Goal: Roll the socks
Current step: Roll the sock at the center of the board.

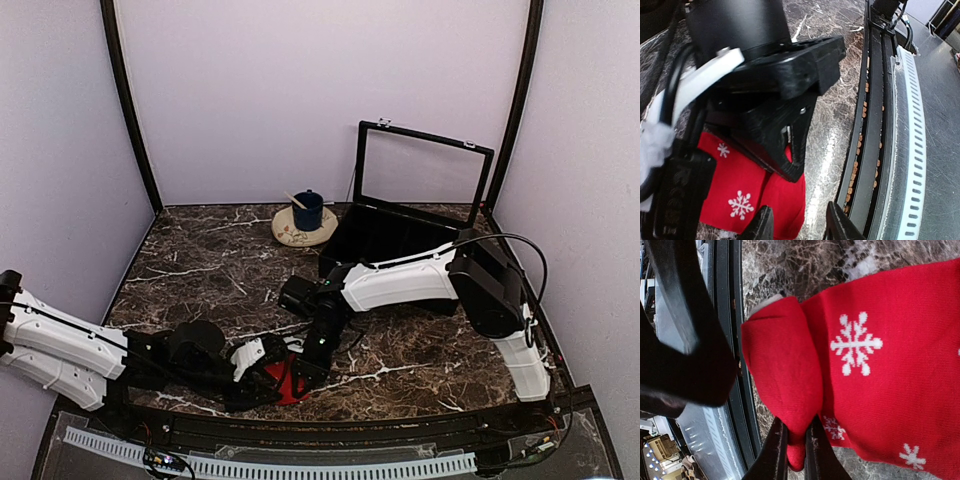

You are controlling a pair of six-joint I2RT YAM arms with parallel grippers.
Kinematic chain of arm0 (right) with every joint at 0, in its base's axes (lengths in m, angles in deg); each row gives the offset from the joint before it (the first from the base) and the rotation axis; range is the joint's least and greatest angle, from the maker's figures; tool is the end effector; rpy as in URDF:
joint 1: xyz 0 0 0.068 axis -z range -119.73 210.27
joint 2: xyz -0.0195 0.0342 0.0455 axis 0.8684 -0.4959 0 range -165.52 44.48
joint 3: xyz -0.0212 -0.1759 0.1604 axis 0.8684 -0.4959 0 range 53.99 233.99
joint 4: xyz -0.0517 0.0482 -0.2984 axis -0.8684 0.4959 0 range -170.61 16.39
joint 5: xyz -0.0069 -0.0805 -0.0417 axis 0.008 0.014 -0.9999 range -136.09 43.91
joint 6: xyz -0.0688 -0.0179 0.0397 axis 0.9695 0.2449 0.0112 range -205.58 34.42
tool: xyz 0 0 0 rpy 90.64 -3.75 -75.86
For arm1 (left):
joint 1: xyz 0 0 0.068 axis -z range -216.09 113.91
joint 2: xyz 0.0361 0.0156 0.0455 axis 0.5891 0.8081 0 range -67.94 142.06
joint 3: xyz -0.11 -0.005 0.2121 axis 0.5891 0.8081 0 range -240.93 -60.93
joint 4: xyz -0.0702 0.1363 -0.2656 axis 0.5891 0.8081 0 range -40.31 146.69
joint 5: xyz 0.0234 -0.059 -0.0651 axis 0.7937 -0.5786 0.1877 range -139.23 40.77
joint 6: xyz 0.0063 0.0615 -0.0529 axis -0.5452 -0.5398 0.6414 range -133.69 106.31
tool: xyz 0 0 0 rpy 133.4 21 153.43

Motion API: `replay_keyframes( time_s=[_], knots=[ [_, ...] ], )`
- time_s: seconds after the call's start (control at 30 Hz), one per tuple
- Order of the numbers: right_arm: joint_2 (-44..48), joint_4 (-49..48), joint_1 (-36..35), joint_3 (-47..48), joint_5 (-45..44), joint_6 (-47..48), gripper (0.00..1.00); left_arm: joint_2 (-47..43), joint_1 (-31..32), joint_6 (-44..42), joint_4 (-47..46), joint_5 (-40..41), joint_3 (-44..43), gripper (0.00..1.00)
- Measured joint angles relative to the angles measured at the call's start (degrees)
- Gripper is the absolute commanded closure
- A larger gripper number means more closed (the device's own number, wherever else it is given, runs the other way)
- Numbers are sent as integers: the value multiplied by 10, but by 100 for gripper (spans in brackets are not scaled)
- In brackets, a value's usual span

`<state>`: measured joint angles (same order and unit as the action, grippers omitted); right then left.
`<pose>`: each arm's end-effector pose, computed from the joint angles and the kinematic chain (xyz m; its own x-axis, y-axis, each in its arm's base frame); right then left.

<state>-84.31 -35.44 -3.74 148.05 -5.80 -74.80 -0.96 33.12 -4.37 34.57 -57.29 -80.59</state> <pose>0.1609 0.4341 0.0485 -0.2861 -0.9128 -0.2914 -0.8031 0.0626 0.5926 0.0953 -0.2792 0.0729 -0.3432 0.4527 -0.8230 0.9244 0.3179 -0.2107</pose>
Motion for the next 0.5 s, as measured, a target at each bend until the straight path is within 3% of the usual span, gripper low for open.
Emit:
replay_keyframes(
  time_s=[0.5],
  knots=[
    [-4,4,3,1,14,10,99,106,24,-57,57,43,-70,61]
  ],
)
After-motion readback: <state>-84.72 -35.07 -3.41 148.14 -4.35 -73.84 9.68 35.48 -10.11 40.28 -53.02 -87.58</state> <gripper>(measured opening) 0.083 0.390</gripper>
